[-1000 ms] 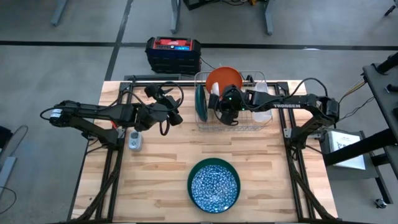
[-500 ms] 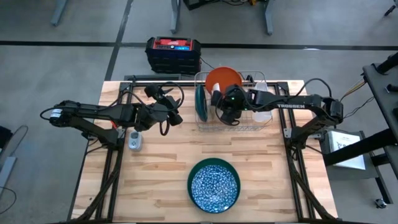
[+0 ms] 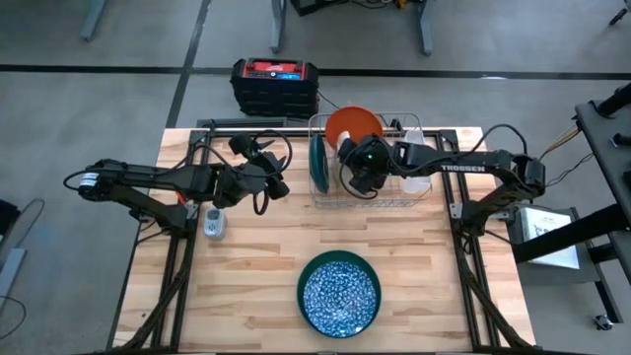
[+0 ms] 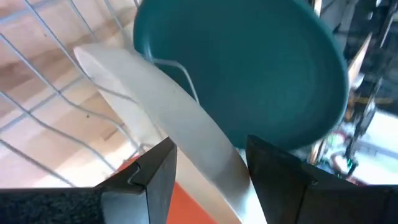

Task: Sort dishes
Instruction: Put the white plate in the dish rack, then put the blue patterned plate in the dish rack

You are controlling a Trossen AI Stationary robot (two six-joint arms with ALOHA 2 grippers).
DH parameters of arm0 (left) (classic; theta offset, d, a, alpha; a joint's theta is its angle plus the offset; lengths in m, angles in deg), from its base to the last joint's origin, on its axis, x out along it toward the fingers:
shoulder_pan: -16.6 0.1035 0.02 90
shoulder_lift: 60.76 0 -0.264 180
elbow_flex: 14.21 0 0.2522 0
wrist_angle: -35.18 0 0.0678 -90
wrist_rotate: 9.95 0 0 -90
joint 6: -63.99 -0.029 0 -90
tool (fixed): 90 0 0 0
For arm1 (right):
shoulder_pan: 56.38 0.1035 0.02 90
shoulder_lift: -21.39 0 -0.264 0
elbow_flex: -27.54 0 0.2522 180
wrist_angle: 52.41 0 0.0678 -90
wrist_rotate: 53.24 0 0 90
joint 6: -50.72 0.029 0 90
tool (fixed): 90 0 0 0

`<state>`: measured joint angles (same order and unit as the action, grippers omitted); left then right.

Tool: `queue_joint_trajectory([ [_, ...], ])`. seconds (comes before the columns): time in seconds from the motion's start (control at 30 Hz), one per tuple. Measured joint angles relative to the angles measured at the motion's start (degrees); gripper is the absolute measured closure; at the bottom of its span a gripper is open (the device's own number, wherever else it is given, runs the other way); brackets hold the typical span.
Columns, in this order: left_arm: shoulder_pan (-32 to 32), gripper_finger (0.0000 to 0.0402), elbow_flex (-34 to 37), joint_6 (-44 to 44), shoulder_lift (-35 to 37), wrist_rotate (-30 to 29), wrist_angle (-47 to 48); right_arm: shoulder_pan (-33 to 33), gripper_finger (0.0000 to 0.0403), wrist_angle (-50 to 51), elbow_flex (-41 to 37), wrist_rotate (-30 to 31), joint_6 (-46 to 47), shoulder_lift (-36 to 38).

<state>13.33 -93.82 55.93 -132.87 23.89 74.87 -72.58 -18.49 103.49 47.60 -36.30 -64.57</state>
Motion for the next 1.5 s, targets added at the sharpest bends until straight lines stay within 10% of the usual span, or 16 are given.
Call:
queue_joint_trajectory([
  [1.03,0.0,0.0171,0.0,0.0,0.0,0.0,0.3,-0.5,0.022,8.0,0.0,13.8,15.7,7.6],
  [1.33,0.0,0.0171,0.0,2.0,0.0,0.1,0.3,-0.2,0.022,10.0,0.0,15.9,44.0,15.6],
  [1.5,0.0,0.0171,0.0,5.9,0.0,0.2,0.0,-0.2,0.022,14.8,0.0,6.2,62.3,20.1],
])
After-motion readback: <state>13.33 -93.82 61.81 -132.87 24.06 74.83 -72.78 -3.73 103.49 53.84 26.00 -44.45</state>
